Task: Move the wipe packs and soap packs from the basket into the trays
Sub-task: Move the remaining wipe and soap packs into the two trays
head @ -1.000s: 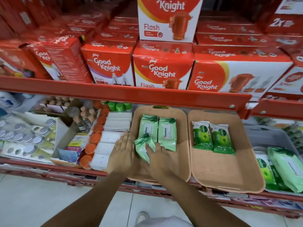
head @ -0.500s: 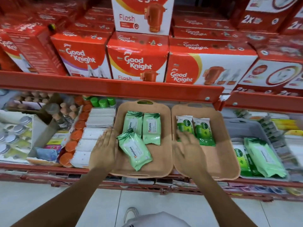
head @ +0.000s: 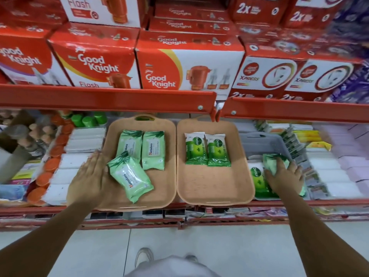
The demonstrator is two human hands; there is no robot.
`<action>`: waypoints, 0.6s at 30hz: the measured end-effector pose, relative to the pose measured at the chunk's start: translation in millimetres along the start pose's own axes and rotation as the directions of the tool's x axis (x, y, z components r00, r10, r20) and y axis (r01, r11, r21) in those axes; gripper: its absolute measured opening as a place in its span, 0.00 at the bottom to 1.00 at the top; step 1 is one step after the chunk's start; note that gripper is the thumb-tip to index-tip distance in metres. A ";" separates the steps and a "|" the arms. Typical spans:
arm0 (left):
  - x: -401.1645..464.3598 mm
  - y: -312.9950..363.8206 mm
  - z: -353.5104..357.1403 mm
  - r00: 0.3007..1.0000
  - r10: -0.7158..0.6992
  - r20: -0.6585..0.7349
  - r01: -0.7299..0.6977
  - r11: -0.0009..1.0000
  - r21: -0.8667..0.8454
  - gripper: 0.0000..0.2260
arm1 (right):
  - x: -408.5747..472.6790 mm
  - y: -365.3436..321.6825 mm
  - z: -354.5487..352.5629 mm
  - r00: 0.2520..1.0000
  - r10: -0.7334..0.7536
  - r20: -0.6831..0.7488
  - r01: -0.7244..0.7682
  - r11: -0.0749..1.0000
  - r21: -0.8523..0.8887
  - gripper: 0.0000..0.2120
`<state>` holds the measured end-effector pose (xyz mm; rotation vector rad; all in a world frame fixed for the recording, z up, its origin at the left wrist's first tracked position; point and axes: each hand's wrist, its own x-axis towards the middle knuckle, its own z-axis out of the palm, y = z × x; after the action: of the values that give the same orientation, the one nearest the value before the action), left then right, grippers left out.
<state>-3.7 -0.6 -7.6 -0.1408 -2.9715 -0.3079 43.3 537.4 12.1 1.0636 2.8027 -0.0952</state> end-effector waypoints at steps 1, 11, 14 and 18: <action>-0.1 1.9 0.8 1.000 0.000 0.001 0.000 1.000 -0.001 0.26 | 2.3 4.0 1.1 1.000 0.017 0.020 -0.017 1.000 -0.002 0.33; -2.3 9.8 2.2 0.999 -0.017 0.032 0.017 1.000 0.001 0.27 | -6.4 3.6 -5.0 0.995 -0.003 0.098 0.003 1.000 -0.005 0.34; -4.1 12.7 3.2 0.999 -0.011 0.037 0.011 1.000 -0.010 0.27 | -20.5 -5.9 -18.8 0.999 -0.011 0.053 0.005 0.995 0.102 0.31; -4.3 15.3 2.3 0.999 -0.028 0.033 0.029 0.999 -0.029 0.27 | -53.2 -48.8 -43.0 0.983 -0.126 -0.135 0.158 0.953 0.260 0.29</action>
<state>1.8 14.4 -7.5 -0.1084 -3.0042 -0.3563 45.5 470.8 63.3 0.9431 3.0354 -0.4584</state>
